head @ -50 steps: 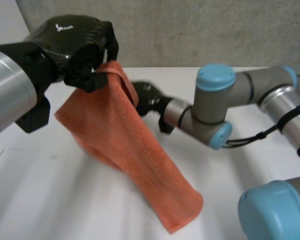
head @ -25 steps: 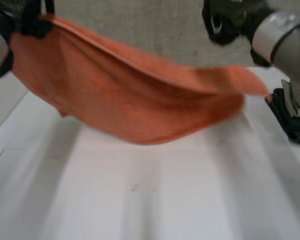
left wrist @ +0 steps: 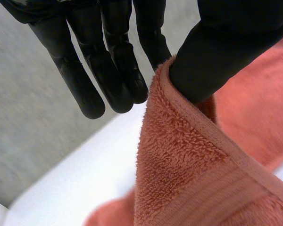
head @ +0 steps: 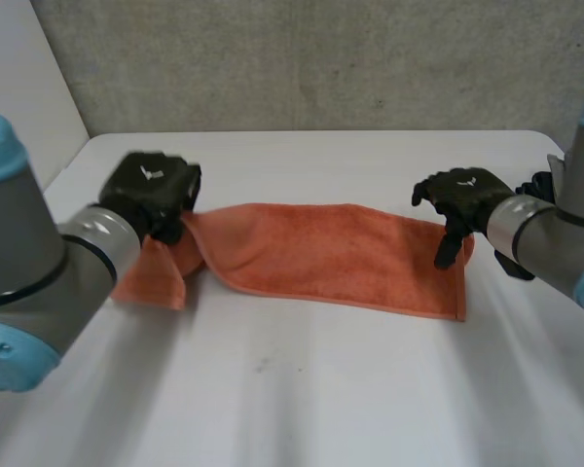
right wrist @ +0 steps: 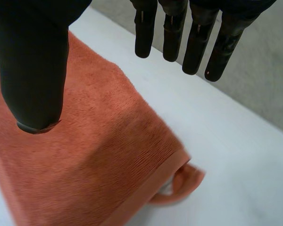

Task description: Fold the laundry.

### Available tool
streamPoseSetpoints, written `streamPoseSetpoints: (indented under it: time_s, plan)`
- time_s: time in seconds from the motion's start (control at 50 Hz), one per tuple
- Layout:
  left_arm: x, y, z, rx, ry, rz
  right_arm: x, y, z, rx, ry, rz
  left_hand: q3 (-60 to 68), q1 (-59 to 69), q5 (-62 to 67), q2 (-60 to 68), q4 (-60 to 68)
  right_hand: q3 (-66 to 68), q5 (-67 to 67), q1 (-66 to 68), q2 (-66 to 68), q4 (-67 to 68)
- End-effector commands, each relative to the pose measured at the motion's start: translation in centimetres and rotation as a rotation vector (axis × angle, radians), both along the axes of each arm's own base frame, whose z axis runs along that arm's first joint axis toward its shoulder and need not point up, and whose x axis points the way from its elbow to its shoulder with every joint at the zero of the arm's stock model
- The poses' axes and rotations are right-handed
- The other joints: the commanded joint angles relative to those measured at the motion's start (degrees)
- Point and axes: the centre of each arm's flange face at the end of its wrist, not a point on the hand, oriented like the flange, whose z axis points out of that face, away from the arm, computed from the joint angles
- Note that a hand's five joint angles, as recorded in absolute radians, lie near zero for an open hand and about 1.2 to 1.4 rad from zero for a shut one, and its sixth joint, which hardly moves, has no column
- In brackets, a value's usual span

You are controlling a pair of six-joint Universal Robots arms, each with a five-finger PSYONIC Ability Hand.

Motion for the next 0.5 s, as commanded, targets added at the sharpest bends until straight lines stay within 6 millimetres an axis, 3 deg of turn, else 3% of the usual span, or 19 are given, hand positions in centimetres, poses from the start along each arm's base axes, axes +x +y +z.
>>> streamPoseSetpoints:
  time_s: [0.02,0.08,0.24,0.34,0.5]
  plan:
    - [0.7,2.0,6.9,-0.183,0.099,-0.003,-1.6,2.6,-1.6,0.136,-0.234,-0.141,11.6,14.3,13.8,11.4,11.1,-5.3,-4.4,-3.2,-6.6,-4.5]
    - [0.8,3.3,9.3,-0.243,0.15,-0.02,-1.8,3.8,-2.0,0.178,-0.33,-0.185,11.6,14.3,13.8,11.4,11.1,-6.5,-5.5,-4.4,-7.8,-5.7]
    - [0.3,6.3,13.0,-0.329,0.224,-0.079,-0.7,6.6,-1.6,0.236,-0.51,-0.235,11.6,14.3,13.8,11.4,11.1,-8.7,-7.7,-6.6,-10.0,-7.9]
    - [-0.1,7.6,14.1,-0.357,0.247,-0.113,1.7,8.7,-2.6,0.26,-0.514,-0.198,11.6,14.3,13.8,11.4,11.1,-9.7,-8.7,-7.6,-11.0,-8.9]
    - [-0.5,8.1,14.1,-0.35,0.252,-0.13,4.8,11.3,-3.9,0.253,-0.527,-0.154,11.6,14.3,13.8,11.4,11.1,-10.8,-9.8,-8.7,-12.1,-10.0]
